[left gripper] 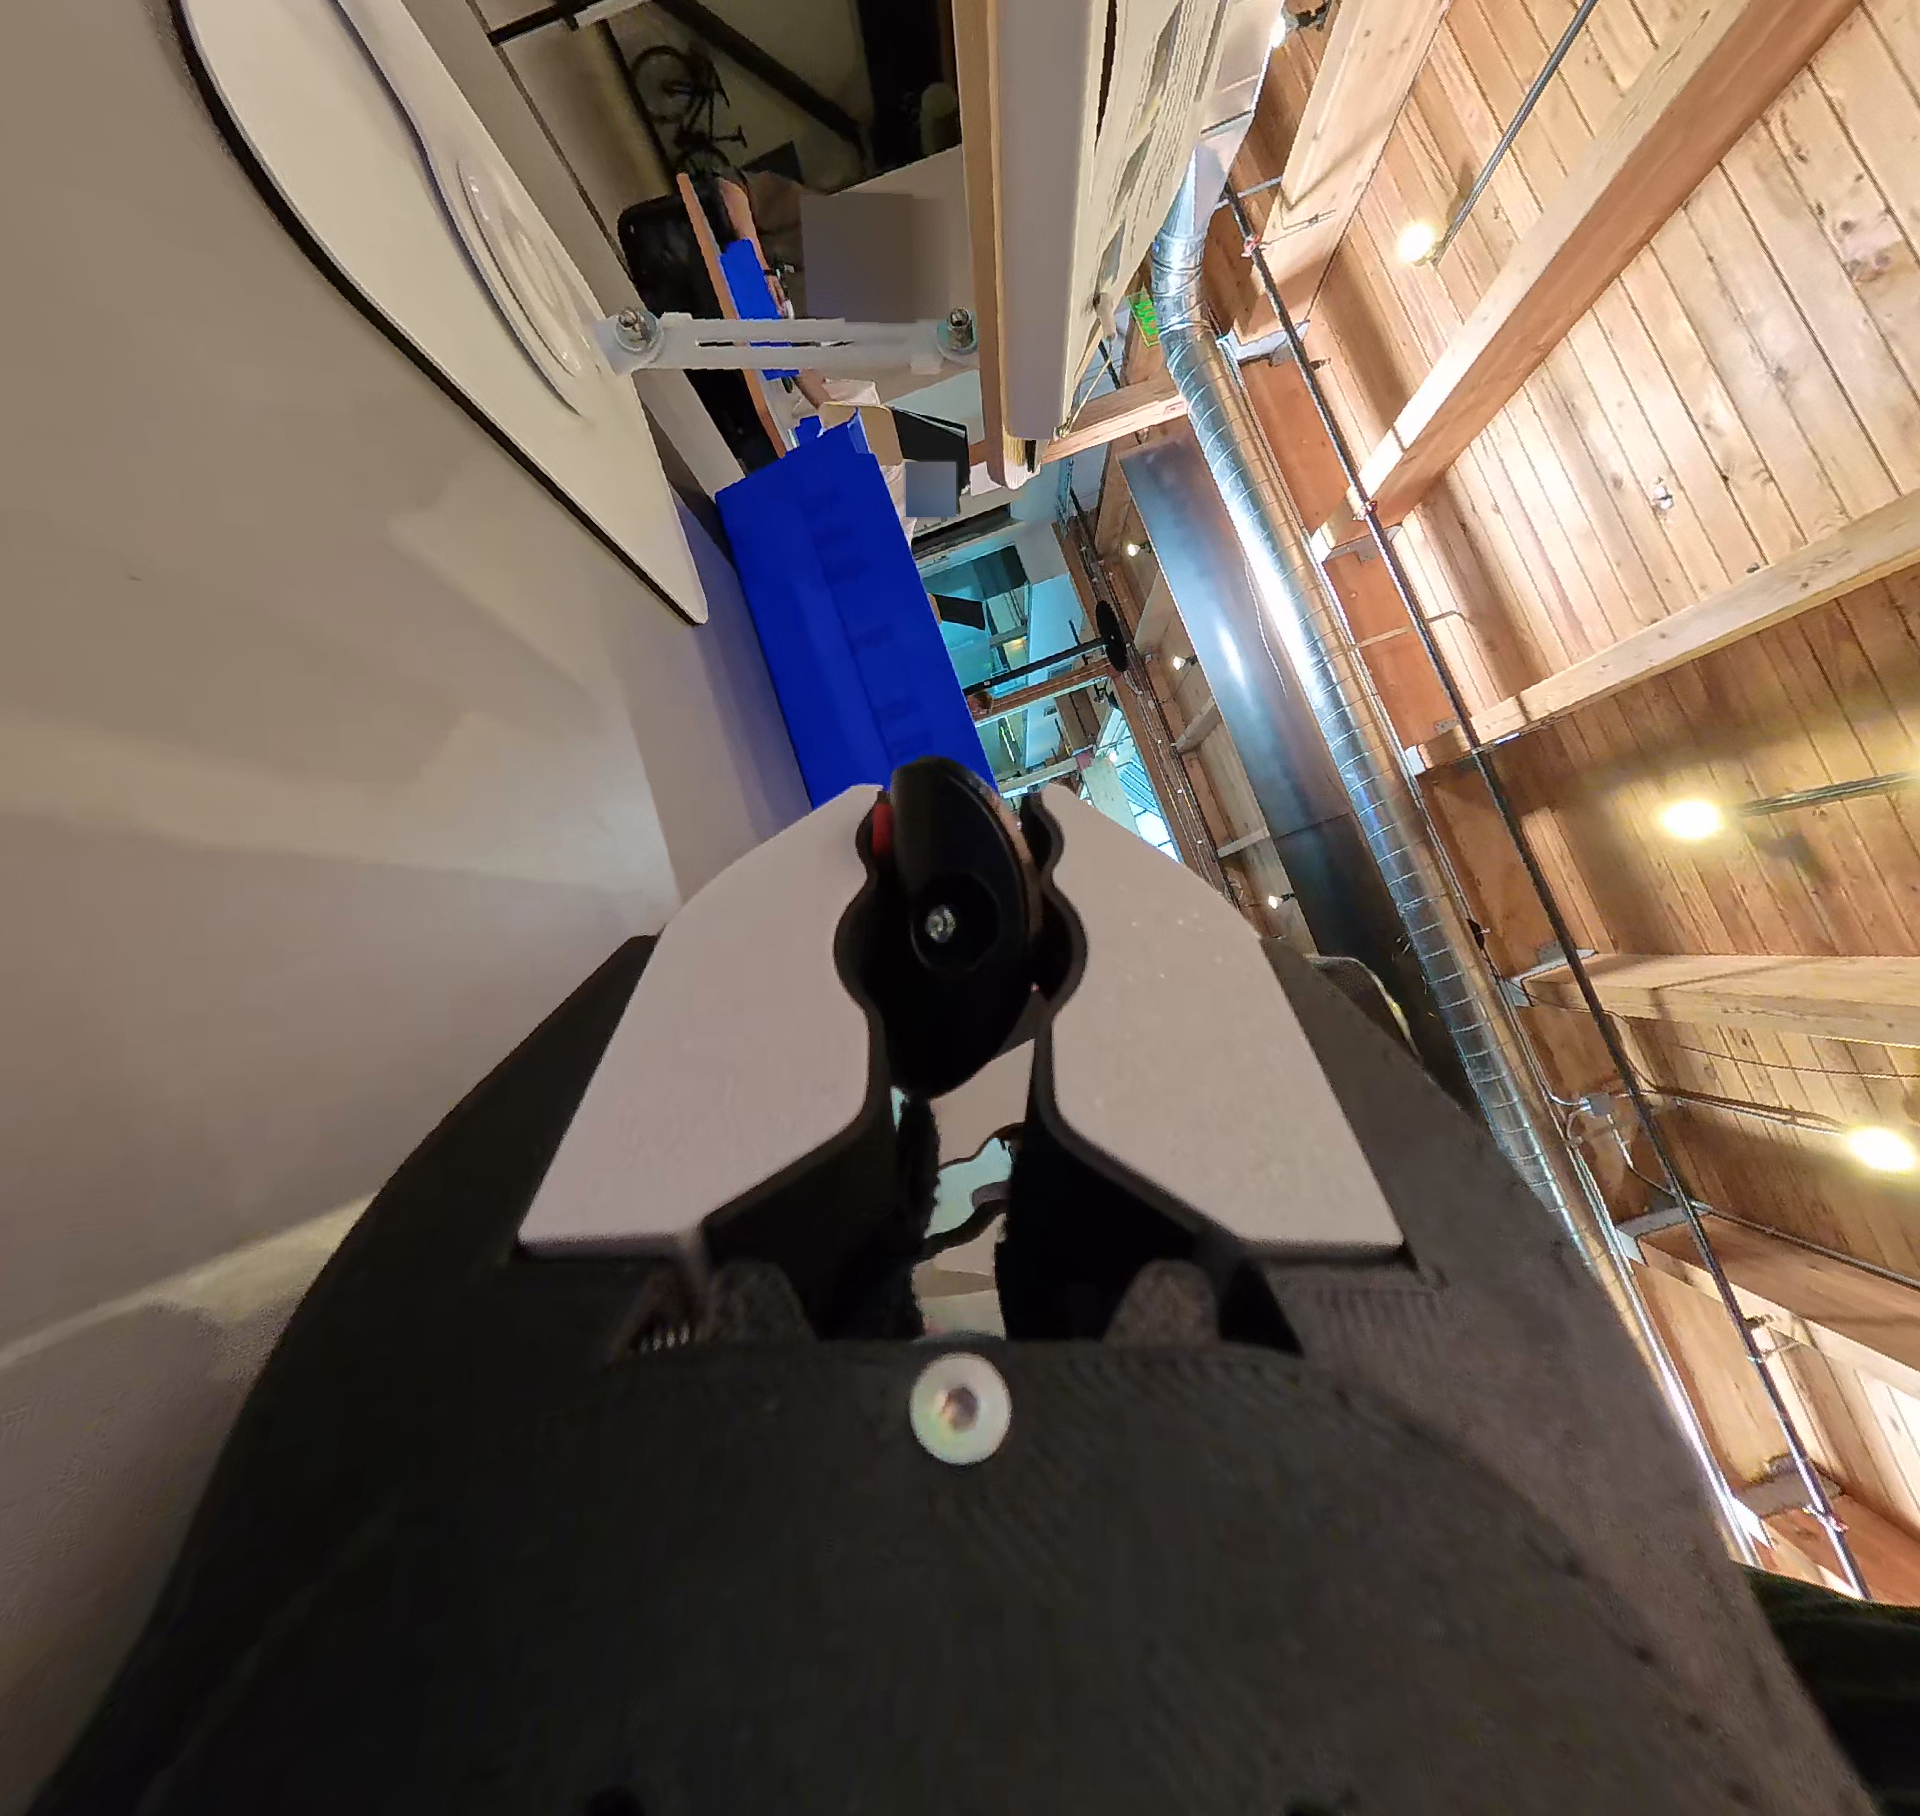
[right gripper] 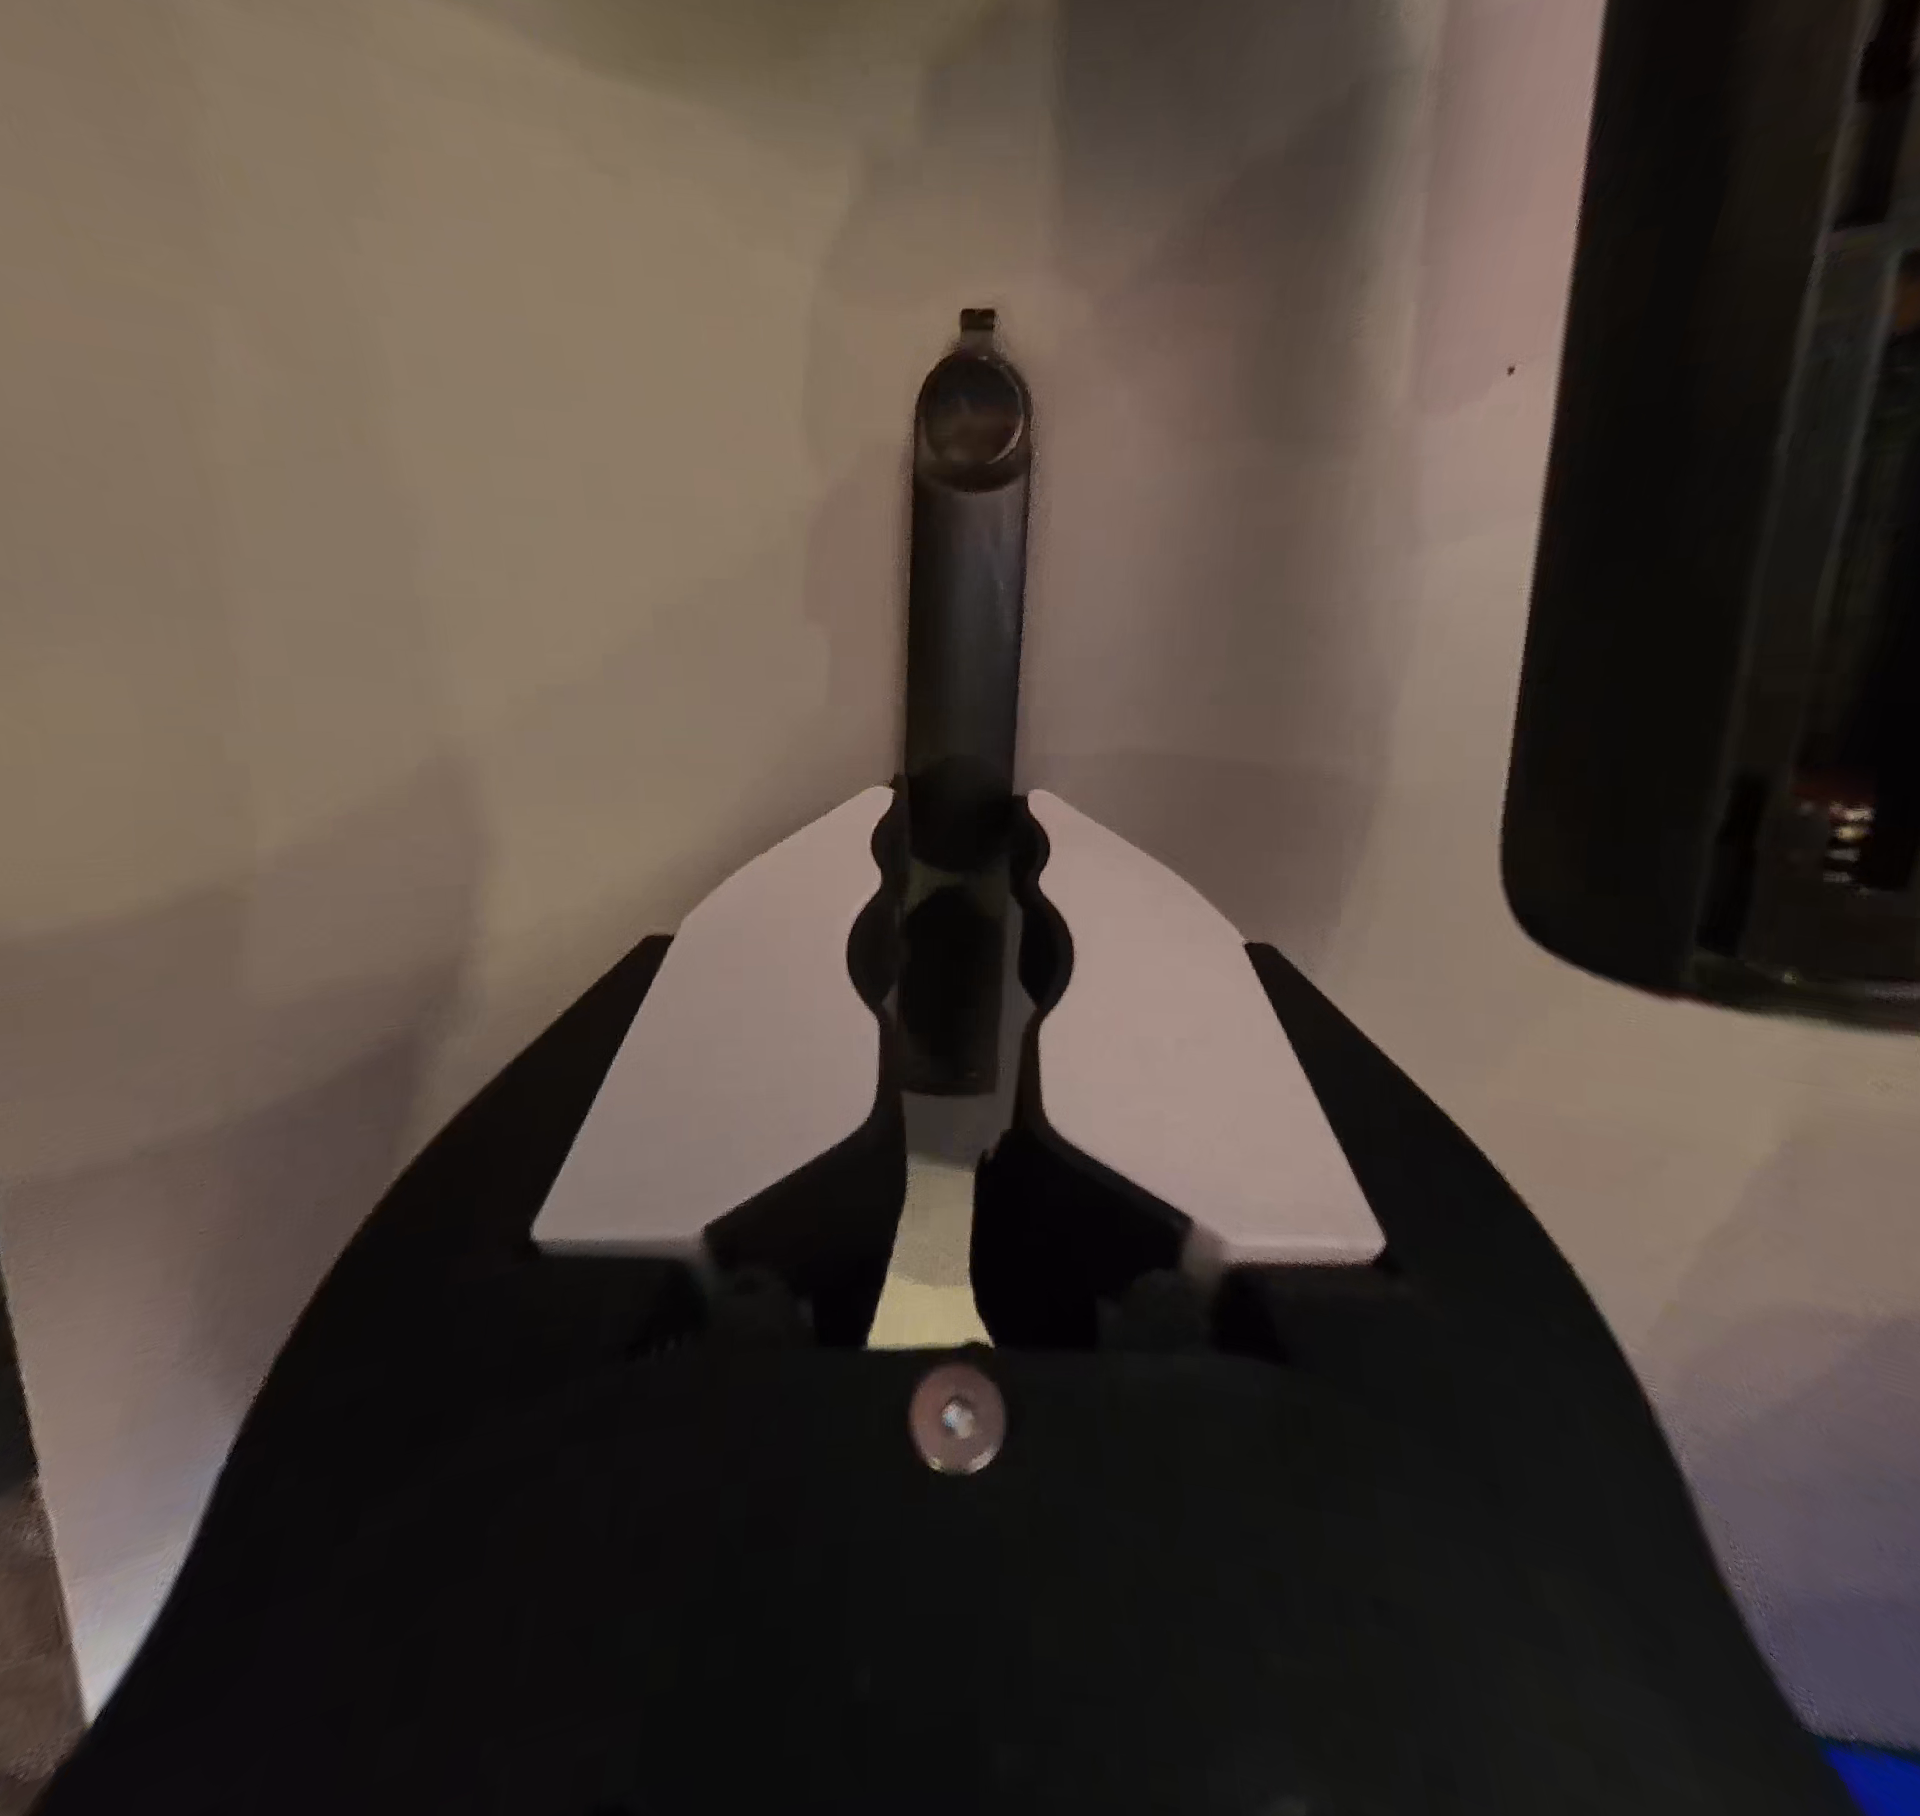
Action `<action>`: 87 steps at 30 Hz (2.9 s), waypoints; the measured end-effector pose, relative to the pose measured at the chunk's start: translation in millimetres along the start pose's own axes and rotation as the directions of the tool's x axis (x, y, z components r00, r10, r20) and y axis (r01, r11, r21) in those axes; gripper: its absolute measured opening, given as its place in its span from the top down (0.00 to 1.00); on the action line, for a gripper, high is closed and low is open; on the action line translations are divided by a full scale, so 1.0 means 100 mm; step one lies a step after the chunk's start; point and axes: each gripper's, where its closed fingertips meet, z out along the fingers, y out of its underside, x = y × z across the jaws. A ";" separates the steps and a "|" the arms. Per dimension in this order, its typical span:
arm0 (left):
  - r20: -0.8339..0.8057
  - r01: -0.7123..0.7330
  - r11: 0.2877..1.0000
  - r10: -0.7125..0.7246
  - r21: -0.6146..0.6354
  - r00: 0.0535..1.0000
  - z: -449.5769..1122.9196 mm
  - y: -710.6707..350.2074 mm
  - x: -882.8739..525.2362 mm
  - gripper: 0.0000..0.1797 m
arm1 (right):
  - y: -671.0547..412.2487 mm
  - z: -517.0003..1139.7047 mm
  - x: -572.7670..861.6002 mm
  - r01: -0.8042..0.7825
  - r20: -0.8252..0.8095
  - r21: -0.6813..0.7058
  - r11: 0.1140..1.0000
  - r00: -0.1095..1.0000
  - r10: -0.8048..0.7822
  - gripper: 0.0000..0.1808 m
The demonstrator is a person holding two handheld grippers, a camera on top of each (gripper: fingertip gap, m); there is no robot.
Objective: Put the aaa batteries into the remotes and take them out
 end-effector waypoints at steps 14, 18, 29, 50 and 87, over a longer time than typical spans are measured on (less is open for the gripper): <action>0.033 0.073 0.997 -0.074 0.021 0.997 0.05 0.00 -0.05 0.87 | -0.55 -0.87 0.70 0.126 -0.369 -0.165 0.978 0.912 -0.179 0.90; 0.036 0.091 0.996 -0.091 0.020 0.995 0.08 0.03 -0.07 0.87 | -0.54 -0.79 0.74 0.125 -0.315 -0.205 0.971 0.931 -0.186 0.90; 0.031 0.104 0.994 -0.105 0.020 0.994 0.13 0.06 -0.06 0.87 | -0.56 -0.67 0.79 0.126 -0.281 -0.245 0.961 0.940 -0.194 0.90; -0.152 0.063 0.995 -0.050 0.083 0.987 0.15 -0.03 0.36 0.87 | -0.28 -1.55 0.68 -0.330 0.068 0.888 0.320 0.783 0.618 0.70; -0.091 -0.211 0.969 0.223 0.127 0.971 0.29 0.09 0.53 0.87 | -0.46 -1.28 0.67 -0.057 -0.444 0.749 0.660 0.695 0.565 0.37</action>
